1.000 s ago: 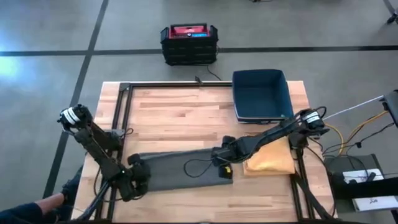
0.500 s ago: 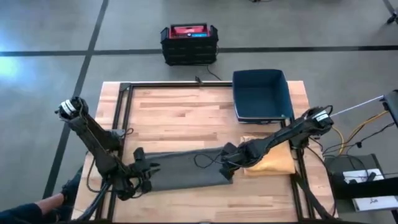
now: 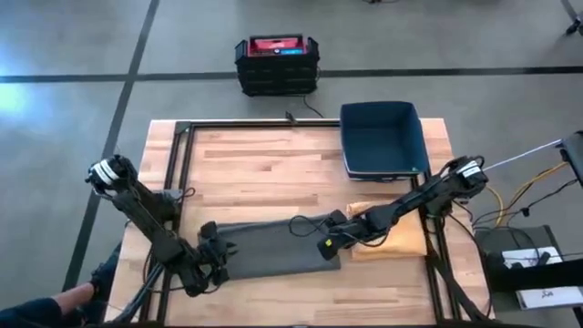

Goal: Fold towel
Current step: Fold the gray towel

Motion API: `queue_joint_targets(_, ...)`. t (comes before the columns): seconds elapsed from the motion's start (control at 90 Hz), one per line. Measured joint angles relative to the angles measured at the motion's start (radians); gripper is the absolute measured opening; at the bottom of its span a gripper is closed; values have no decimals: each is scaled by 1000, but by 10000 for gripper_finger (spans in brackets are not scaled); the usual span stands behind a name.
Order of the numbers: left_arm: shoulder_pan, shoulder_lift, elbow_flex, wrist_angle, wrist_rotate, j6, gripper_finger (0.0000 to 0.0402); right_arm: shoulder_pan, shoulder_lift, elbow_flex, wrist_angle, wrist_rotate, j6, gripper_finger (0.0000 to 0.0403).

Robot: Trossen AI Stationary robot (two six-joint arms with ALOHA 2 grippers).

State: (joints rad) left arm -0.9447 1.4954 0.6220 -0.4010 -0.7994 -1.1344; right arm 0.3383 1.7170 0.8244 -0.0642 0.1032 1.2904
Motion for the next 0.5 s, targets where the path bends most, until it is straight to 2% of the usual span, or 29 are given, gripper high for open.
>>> queue_joint_targets(0.322, 17, 33, 1, 40, 5, 0, 73, 0, 50, -6, 97, 54, -8, 237)
queue_joint_targets(0.411, 26, 29, 4, 59, 6, 32, 73, 0, 79, -6, 155, 66, -28, 212)
queue_joint_targets(0.5, 46, 29, 21, 91, 6, 100, 73, -2, 84, -6, 174, 66, -67, 170)
